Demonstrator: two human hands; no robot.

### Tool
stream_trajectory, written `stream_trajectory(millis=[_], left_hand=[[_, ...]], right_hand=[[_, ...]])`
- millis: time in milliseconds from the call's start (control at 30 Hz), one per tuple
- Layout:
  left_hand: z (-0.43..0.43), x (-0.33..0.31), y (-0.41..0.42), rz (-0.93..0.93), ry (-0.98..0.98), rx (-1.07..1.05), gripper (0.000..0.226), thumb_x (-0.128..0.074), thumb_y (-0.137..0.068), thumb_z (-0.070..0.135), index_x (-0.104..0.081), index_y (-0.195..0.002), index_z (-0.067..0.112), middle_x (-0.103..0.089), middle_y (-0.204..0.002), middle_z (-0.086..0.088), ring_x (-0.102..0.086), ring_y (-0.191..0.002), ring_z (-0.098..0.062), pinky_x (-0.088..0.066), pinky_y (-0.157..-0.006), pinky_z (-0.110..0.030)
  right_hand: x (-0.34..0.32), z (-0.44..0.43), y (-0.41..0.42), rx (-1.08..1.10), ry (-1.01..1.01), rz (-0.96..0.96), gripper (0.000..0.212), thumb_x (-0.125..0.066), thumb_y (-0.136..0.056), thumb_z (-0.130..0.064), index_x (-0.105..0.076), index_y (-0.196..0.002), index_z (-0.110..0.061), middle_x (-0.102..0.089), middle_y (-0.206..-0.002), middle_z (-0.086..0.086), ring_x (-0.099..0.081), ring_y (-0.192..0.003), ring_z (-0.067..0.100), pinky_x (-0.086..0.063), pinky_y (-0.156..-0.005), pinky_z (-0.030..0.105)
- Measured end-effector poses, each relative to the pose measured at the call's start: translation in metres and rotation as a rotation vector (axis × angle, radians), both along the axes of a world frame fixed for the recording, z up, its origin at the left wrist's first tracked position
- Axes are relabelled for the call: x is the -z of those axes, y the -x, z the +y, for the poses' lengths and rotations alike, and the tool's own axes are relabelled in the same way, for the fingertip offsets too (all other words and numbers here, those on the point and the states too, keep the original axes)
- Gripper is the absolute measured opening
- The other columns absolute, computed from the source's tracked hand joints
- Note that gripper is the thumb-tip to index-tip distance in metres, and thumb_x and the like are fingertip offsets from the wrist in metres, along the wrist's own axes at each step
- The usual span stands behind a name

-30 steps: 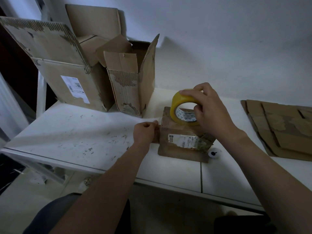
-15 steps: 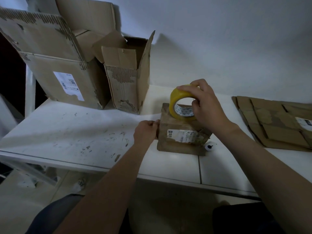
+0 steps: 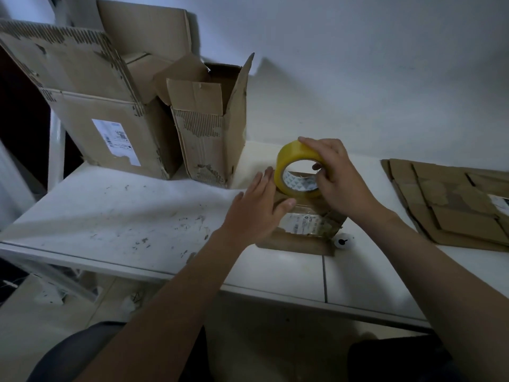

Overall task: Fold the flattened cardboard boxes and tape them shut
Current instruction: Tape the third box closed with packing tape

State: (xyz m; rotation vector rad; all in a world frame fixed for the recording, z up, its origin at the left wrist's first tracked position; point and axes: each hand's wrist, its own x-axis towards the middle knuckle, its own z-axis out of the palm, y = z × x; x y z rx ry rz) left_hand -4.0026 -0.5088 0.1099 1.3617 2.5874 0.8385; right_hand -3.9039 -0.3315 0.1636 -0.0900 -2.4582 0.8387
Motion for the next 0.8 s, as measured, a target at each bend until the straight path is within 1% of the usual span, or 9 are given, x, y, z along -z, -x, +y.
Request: stream_trajectory(millis=[100,200,233,333,400,500,567,700,800], left_hand=[[0.001,-0.005,-0.002,0.032,0.066,-0.041,0.083,-0.032,-0.095,0.067,-0.009,-0.159,0.02,-0.007,-0.168,0.005,-0.004,-0.154,-0.019,-0.029,-0.115,-0.06],[0.0,-0.006,-0.007,0.111,0.144,-0.058,0.086,-0.029,-0.092,0.07,-0.01,-0.159,0.02,-0.007,-0.168,0.004,-0.007,-0.154,-0.021,-0.034,-0.112,-0.061],[-0.001,-0.006,-0.008,0.148,0.174,-0.062,0.086,-0.026,-0.091,0.07,-0.008,-0.159,0.02,-0.005,-0.168,0.005,-0.008,-0.154,-0.022,-0.035,-0.111,-0.061],[-0.002,-0.004,-0.008,0.231,0.264,-0.087,0.088,-0.017,-0.089,0.073,-0.003,-0.16,0.023,0.003,-0.168,0.009,-0.007,-0.154,-0.022,-0.035,-0.111,-0.062],[0.001,-0.004,-0.009,0.21,0.282,-0.084,0.088,-0.015,-0.089,0.074,0.0,-0.159,0.024,0.007,-0.167,0.012,-0.004,-0.155,-0.021,-0.032,-0.113,-0.061],[0.003,-0.006,-0.011,0.203,0.311,-0.091,0.086,-0.019,-0.092,0.073,0.002,-0.159,0.025,0.01,-0.167,0.012,0.0,-0.155,-0.02,-0.026,-0.116,-0.061],[0.005,-0.01,-0.012,0.217,0.352,-0.107,0.087,-0.018,-0.092,0.074,0.001,-0.16,0.024,0.01,-0.167,0.01,0.003,-0.155,-0.021,-0.023,-0.118,-0.061],[0.01,-0.02,-0.017,0.27,0.422,-0.139,0.097,-0.003,-0.083,0.08,-0.003,-0.16,0.021,0.006,-0.168,0.007,0.005,-0.155,-0.021,-0.017,-0.12,-0.061],[0.013,-0.022,-0.016,0.384,0.421,-0.135,0.103,0.01,-0.081,0.079,-0.009,-0.16,0.016,-0.002,-0.168,0.001,0.003,-0.155,-0.017,-0.013,-0.123,-0.055]], right_hand=[[0.008,0.004,-0.01,0.021,0.097,0.024,0.065,-0.055,-0.097,-0.001,-0.036,-0.149,-0.037,-0.043,-0.137,-0.008,-0.053,-0.123,0.016,-0.049,-0.099,0.028],[0.001,0.01,-0.014,0.003,0.217,0.016,0.07,-0.065,-0.094,-0.006,-0.032,-0.141,-0.045,-0.051,-0.125,-0.005,-0.061,-0.107,0.016,-0.055,-0.076,0.022],[-0.003,0.014,-0.016,-0.01,0.209,0.008,0.07,-0.066,-0.092,-0.004,-0.033,-0.138,-0.046,-0.052,-0.121,-0.005,-0.061,-0.104,0.012,-0.052,-0.072,0.019],[-0.015,0.035,-0.027,-0.008,-0.009,0.032,0.06,-0.062,-0.086,0.007,-0.051,-0.128,-0.034,-0.053,-0.121,-0.012,-0.051,-0.104,-0.008,-0.036,-0.077,0.005],[-0.015,0.051,-0.036,-0.006,-0.093,0.046,0.056,-0.062,-0.086,0.01,-0.057,-0.127,-0.029,-0.054,-0.12,-0.009,-0.048,-0.103,-0.011,-0.034,-0.076,0.003],[-0.004,0.06,-0.043,-0.055,-0.021,0.036,0.057,-0.056,-0.094,0.006,-0.053,-0.137,-0.032,-0.051,-0.125,-0.006,-0.057,-0.112,0.008,-0.051,-0.074,0.021],[0.006,0.06,-0.043,-0.089,0.064,0.013,0.061,-0.054,-0.098,0.001,-0.044,-0.146,-0.035,-0.047,-0.13,-0.006,-0.058,-0.117,0.019,-0.056,-0.082,0.03],[0.018,0.058,-0.046,-0.077,0.228,0.009,0.065,-0.06,-0.098,-0.006,-0.036,-0.152,-0.033,-0.041,-0.139,-0.027,-0.044,-0.131,0.003,-0.052,-0.099,0.034],[0.018,0.048,-0.043,-0.072,0.285,0.031,0.063,-0.061,-0.099,-0.013,-0.036,-0.153,-0.035,-0.048,-0.134,-0.013,-0.046,-0.128,0.008,-0.052,-0.098,0.036]])
